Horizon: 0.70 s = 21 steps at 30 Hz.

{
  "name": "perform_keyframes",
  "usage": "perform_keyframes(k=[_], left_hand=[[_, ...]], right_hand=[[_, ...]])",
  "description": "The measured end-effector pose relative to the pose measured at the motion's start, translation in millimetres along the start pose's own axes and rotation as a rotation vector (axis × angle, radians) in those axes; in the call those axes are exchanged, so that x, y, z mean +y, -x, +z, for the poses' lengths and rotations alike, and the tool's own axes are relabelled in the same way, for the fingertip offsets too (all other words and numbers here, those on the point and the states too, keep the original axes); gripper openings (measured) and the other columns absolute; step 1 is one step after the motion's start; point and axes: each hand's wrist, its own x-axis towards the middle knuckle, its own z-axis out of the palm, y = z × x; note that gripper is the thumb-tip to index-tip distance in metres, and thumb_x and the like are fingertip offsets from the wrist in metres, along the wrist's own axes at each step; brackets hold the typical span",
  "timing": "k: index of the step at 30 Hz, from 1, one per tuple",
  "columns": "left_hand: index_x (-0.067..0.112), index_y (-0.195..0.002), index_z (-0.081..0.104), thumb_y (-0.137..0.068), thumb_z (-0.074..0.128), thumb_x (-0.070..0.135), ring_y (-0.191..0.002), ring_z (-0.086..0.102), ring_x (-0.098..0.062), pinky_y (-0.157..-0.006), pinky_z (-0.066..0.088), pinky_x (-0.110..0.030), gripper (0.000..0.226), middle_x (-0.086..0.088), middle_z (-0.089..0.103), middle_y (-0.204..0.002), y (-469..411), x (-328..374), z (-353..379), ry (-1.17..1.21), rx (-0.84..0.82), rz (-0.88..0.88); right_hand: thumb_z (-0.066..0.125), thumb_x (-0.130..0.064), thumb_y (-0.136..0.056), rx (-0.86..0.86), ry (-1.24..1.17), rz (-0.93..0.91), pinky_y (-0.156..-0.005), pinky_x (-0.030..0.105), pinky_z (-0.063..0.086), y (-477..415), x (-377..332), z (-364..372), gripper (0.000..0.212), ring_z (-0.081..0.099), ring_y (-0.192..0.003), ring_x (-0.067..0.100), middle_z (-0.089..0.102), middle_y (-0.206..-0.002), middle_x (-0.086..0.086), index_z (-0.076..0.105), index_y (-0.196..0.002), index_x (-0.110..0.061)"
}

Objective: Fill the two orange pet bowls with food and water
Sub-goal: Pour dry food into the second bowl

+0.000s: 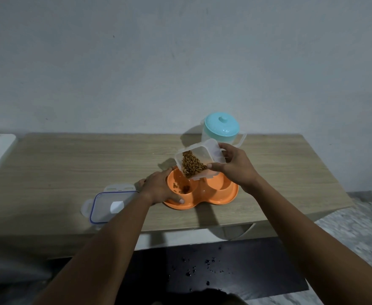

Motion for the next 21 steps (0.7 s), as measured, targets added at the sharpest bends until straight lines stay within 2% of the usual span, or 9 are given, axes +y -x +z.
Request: perform_keyframes(k=[5,9,16,21], left_hand=[[0.051,-0.140,0.040,-0.026,0.091,0.063,-0.121,0.054,-0.020,-0.104,0.045,-0.050,0.126,0.008,0.063,-0.126,6.7,9.4,-3.2,-0.036,0.016,0.022],[0.052,-0.139,0.040,-0.022,0.089,0.069,-0.124,0.054,-0.021,-0.104,0.046,-0.051,0.128,0.007,0.062,-0.128,5.3,7.4,-2.1,-0.042,0.029,0.018],[0.055,-0.138,0.038,-0.020,0.088,0.072,-0.123,0.055,-0.020,-0.104,0.046,-0.050,0.129,0.008,0.063,-0.126,5.2,7.7,-2.5,-0.037,0.018,0.023],[0.055,-0.137,0.040,-0.017,0.084,0.077,-0.120,0.057,-0.018,-0.101,0.049,-0.049,0.130,0.012,0.064,-0.124,1.3,3.7,-2.0,-0.045,0.014,0.035]], right_hand=[[0.091,-0.021,-0.070,0.014,0.033,-0.011,-0.092,0.047,0.061,-1.8,0.4,0.3,0.073,0.072,-0.105,0.022,0.074,-0.117,0.005,0.061,-0.136,-0.018],[0.088,-0.014,-0.075,0.003,-0.035,0.005,-0.090,0.043,0.062,-2.6,0.4,-0.6,0.066,0.072,-0.106,0.025,0.074,-0.115,0.006,0.062,-0.135,-0.015],[0.088,-0.013,-0.075,0.005,-0.055,0.015,-0.089,0.042,0.062,-2.8,0.6,1.0,0.067,0.072,-0.105,0.023,0.073,-0.116,0.006,0.061,-0.136,-0.014],[0.086,-0.008,-0.077,0.003,-0.127,0.049,-0.087,0.043,0.063,-2.9,1.4,1.0,0.064,0.072,-0.105,0.027,0.073,-0.117,0.010,0.062,-0.135,-0.012]])
